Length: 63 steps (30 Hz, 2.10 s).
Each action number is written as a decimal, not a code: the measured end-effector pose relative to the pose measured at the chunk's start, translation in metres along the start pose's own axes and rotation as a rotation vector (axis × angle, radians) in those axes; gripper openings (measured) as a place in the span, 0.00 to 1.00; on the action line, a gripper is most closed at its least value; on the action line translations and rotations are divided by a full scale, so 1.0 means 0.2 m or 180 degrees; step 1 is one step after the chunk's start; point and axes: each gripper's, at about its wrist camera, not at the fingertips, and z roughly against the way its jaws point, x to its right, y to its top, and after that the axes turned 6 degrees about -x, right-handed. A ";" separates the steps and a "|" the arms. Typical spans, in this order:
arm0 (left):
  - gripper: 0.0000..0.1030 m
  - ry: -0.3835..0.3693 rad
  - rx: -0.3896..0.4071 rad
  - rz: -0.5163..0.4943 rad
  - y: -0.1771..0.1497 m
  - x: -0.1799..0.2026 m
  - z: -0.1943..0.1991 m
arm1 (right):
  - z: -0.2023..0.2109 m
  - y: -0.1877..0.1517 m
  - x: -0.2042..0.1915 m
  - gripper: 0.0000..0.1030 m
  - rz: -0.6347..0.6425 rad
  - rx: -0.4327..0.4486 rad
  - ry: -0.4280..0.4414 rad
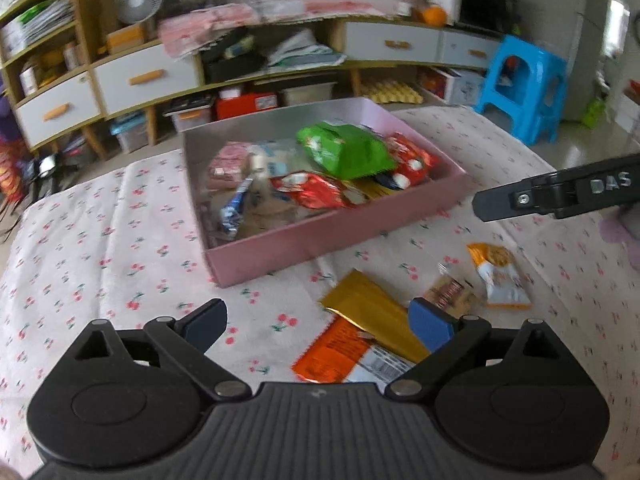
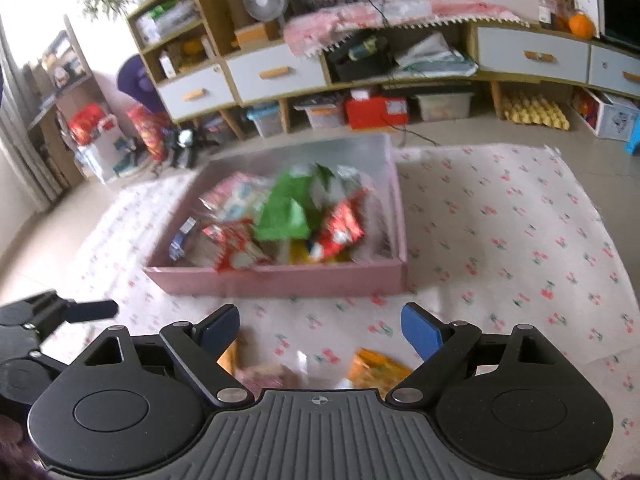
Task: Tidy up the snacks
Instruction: 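Grasp the orange lotus-root packet with the right tool while the left tool grasps the brown square biscuit packet, then carry both packets into the pink box and open both tools to release them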
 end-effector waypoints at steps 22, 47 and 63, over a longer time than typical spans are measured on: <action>0.57 -0.0642 0.0086 -0.1058 0.00 0.28 -0.14 | -0.22 -0.06 0.14 0.79 -0.0838 -0.0831 -0.0490; 0.35 -0.0301 -0.0114 -0.0446 0.06 0.30 -0.23 | -0.17 -0.02 0.21 0.43 -0.0619 -0.0723 -0.0577; 0.31 -0.0510 -0.0252 0.0331 0.12 0.19 -0.17 | -0.09 0.00 0.30 0.43 -0.1186 -0.0662 -0.0081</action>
